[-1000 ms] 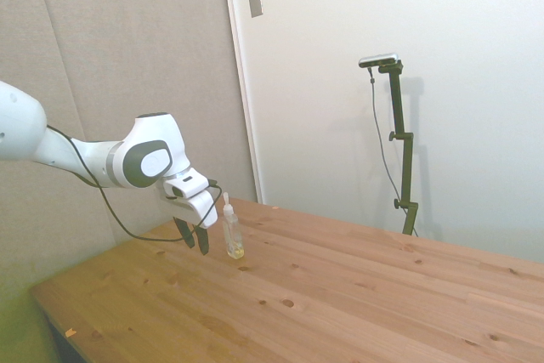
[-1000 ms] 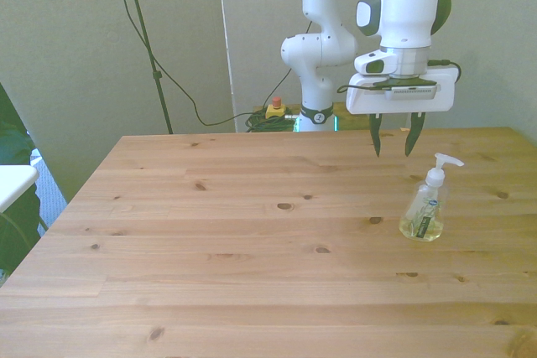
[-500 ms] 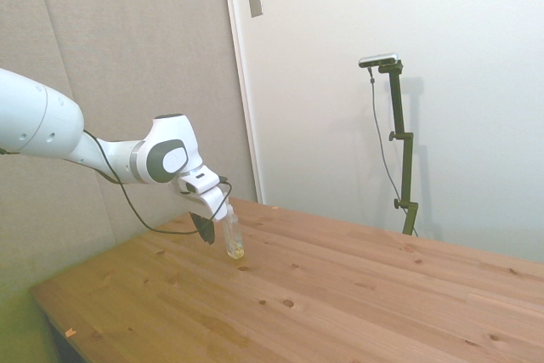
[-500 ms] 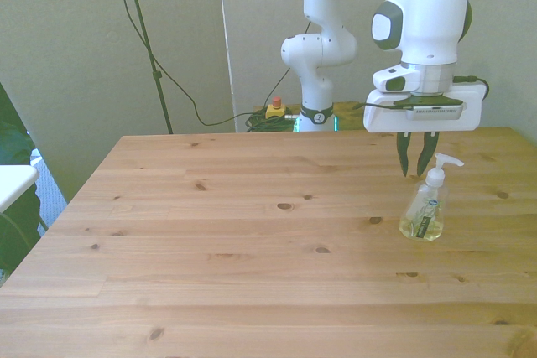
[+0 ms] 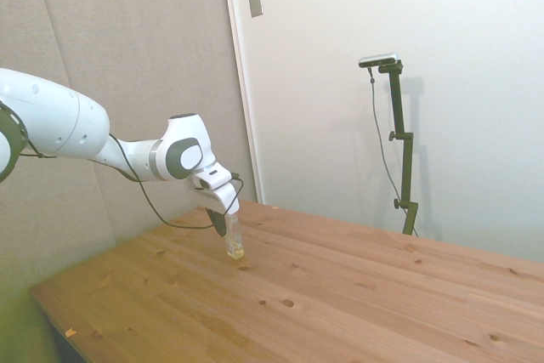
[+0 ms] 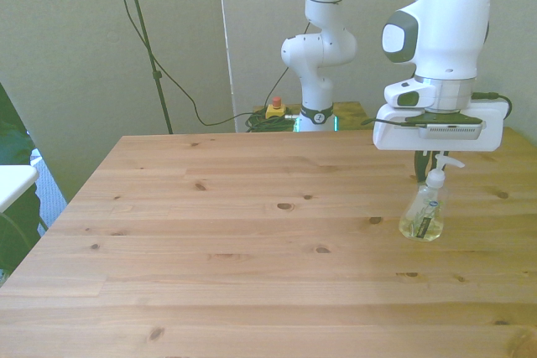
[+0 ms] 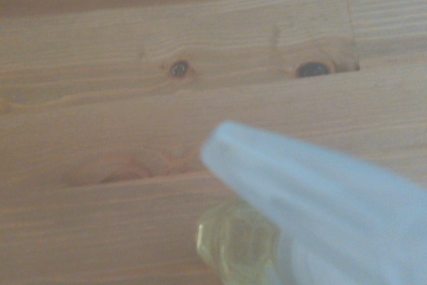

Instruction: Knock down the sanitizer

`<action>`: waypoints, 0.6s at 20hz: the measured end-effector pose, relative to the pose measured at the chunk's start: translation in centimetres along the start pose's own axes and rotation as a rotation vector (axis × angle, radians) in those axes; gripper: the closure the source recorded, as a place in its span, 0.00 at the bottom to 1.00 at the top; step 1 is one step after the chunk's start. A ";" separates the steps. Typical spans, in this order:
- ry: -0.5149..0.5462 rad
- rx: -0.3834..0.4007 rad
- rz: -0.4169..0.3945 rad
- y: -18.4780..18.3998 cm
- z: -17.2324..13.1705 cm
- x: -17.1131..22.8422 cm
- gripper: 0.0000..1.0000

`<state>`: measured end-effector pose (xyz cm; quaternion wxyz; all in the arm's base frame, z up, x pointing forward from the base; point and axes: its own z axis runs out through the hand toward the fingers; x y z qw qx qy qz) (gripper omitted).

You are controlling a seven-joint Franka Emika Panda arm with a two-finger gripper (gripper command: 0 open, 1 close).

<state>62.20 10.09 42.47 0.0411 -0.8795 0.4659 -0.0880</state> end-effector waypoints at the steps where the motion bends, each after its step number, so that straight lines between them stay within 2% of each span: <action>1: 0.003 -0.001 0.006 -0.3 0.0 0.5 1.00; 12: 0.051 0.024 0.081 -4.4 0.2 5.3 1.00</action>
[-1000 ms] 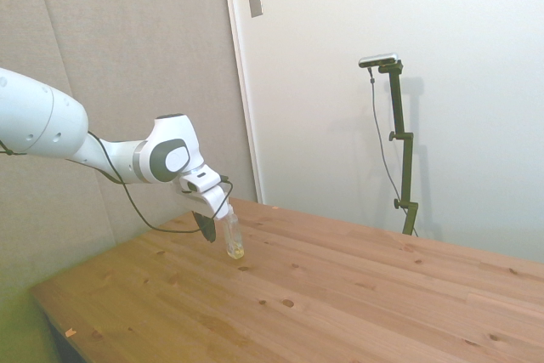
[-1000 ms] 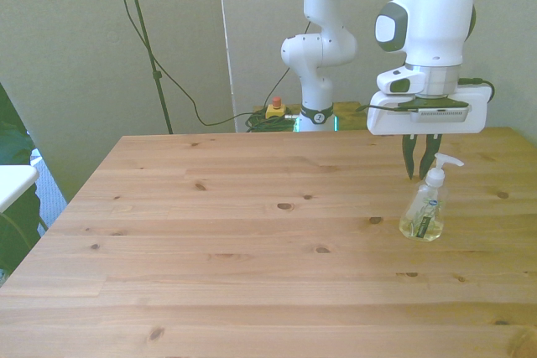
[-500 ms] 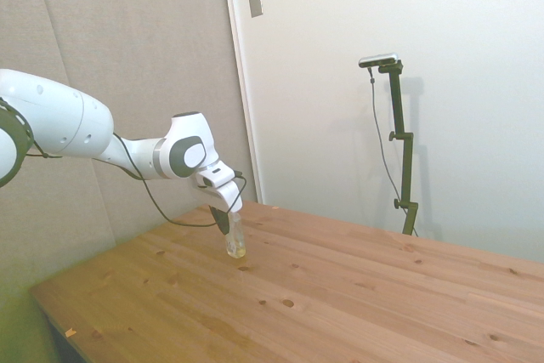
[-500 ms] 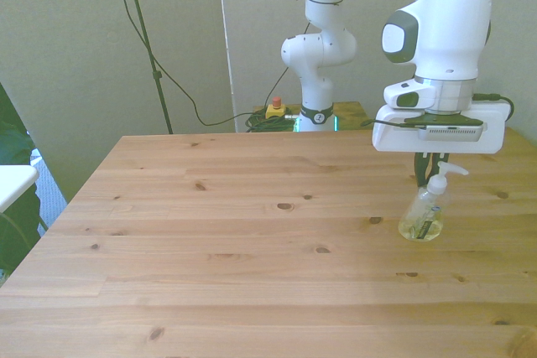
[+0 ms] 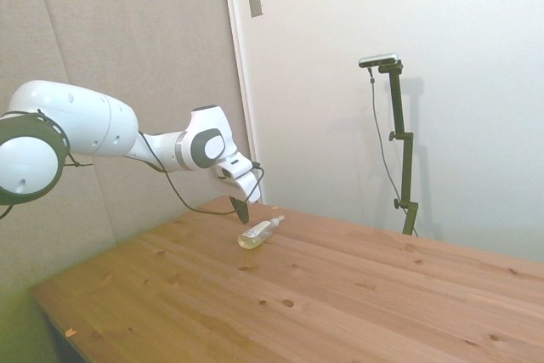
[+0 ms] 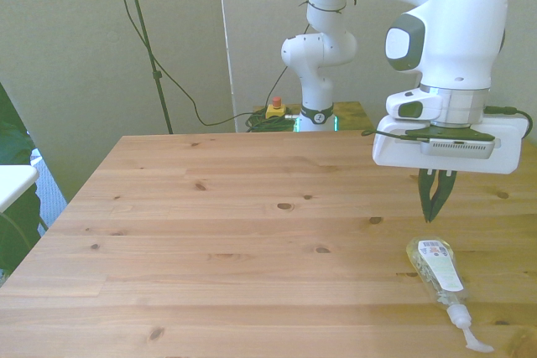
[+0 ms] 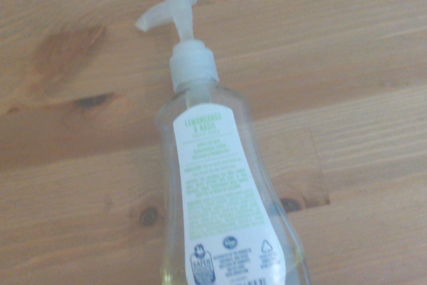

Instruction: Knock down the sanitizer

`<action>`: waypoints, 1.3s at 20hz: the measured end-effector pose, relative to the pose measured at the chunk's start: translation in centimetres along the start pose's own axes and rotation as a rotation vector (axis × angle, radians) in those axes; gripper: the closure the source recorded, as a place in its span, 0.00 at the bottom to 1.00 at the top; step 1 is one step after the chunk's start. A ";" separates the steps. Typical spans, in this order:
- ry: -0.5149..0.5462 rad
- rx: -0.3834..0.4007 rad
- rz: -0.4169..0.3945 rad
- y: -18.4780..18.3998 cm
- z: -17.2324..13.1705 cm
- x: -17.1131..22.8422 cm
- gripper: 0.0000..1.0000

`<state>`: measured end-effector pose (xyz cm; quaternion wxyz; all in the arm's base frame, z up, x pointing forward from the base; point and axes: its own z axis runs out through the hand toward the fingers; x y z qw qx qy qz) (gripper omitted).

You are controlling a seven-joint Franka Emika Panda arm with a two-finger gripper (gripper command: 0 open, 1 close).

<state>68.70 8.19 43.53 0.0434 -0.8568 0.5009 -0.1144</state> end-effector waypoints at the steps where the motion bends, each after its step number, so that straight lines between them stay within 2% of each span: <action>1: 0.004 0.005 0.006 -0.3 0.0 0.3 1.00; 10: 0.003 0.008 0.013 -1.2 -0.2 0.5 1.00; 16: -0.008 0.001 -0.009 1.4 -2.8 -0.8 1.00; 17: -0.012 -0.002 -0.016 2.0 -3.3 -1.1 0.00; 26: -0.046 -0.035 -0.051 7.5 -5.8 -2.5 0.00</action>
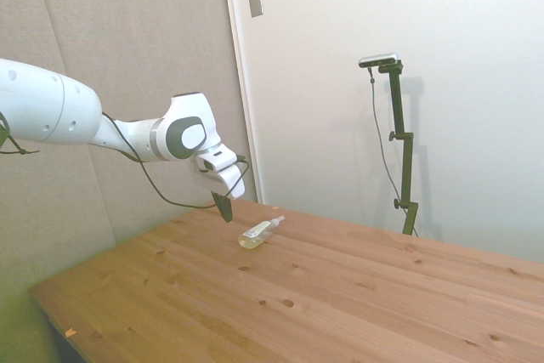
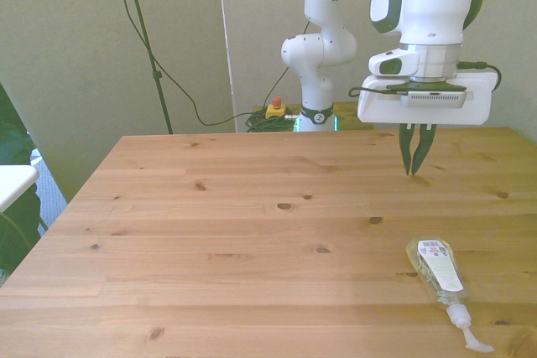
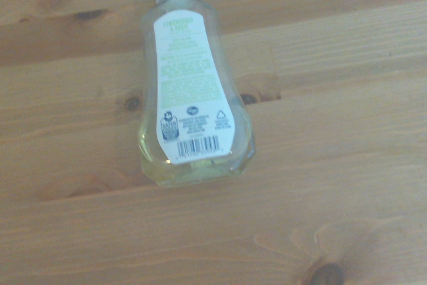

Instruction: Knock down the sanitizer

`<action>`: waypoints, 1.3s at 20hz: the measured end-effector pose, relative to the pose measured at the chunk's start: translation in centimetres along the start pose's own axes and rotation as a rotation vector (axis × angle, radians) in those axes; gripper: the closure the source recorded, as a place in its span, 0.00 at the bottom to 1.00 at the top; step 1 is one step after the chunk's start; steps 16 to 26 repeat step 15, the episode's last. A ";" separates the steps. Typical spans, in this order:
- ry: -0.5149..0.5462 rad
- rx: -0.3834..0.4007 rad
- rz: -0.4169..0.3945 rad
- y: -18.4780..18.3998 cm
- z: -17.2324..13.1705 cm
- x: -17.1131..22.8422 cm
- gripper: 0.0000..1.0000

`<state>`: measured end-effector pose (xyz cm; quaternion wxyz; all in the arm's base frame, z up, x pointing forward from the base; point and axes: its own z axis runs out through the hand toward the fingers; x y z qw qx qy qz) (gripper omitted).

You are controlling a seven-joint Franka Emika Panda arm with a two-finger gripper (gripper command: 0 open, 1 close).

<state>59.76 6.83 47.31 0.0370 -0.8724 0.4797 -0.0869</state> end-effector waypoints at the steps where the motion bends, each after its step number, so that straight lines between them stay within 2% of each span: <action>1: -0.001 -0.002 -0.003 0.5 -0.2 -0.1 0.00; 8: -0.016 -0.012 -0.019 4.0 -1.1 -1.3 0.00; 15: -0.064 -0.039 -0.045 7.0 -0.6 -3.1 0.00; 26: -0.064 -0.039 -0.045 7.0 -0.6 -3.1 0.00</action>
